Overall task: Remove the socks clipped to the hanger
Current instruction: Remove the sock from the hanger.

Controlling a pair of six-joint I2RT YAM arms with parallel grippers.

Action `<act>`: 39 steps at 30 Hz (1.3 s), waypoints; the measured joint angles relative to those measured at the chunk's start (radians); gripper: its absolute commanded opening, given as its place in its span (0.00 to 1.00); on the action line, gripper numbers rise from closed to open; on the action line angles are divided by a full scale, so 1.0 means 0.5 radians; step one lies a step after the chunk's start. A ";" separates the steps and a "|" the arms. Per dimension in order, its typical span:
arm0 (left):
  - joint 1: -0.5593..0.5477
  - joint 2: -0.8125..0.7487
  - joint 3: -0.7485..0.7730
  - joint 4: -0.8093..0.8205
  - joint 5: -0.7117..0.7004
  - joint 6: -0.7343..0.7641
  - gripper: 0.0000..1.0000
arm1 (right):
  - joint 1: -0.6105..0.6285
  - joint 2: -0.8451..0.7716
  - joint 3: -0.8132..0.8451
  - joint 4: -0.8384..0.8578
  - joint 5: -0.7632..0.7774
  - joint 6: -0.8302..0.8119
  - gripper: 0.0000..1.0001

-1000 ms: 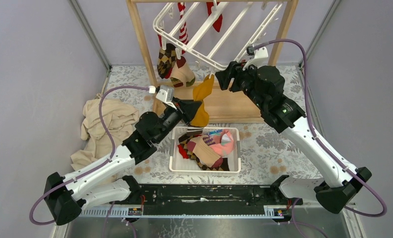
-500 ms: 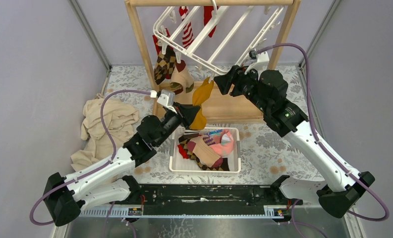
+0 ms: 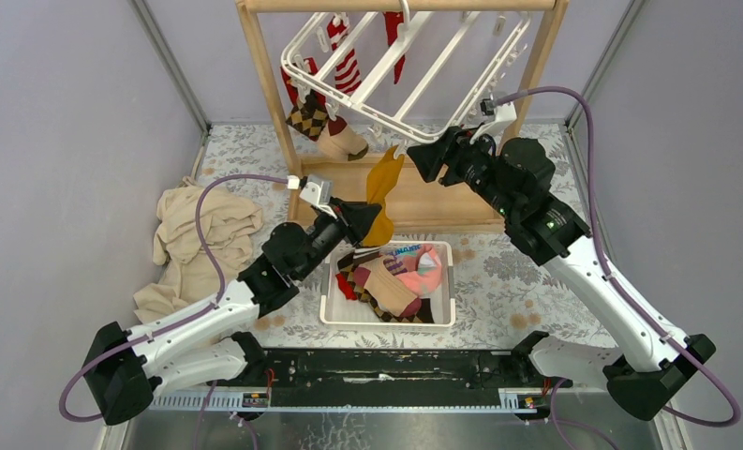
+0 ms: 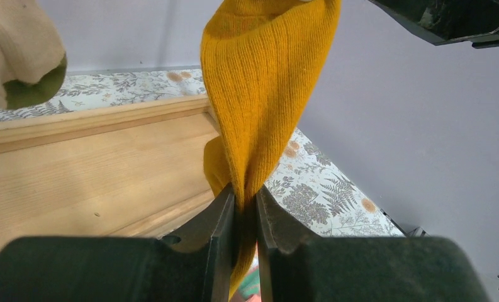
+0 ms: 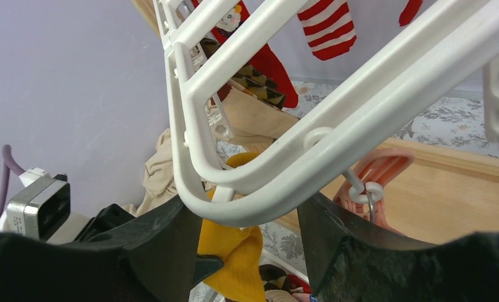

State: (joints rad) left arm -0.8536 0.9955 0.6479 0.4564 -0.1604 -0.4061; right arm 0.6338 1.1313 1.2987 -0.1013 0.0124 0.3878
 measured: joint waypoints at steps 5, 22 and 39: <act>-0.008 0.014 0.000 0.017 -0.001 -0.004 0.23 | 0.007 -0.018 -0.021 0.005 -0.025 0.008 0.62; -0.009 0.081 0.000 0.040 0.000 -0.004 0.23 | 0.394 -0.095 -0.099 0.012 0.397 -0.135 0.62; -0.033 0.076 0.000 0.040 -0.002 -0.003 0.23 | 0.458 -0.105 -0.106 -0.080 0.596 -0.281 0.99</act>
State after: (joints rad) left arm -0.8700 1.0332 0.6479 0.4767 -0.1612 -0.4076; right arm 0.8627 1.0790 1.2457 -0.1413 0.3103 0.2474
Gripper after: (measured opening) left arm 0.233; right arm 0.912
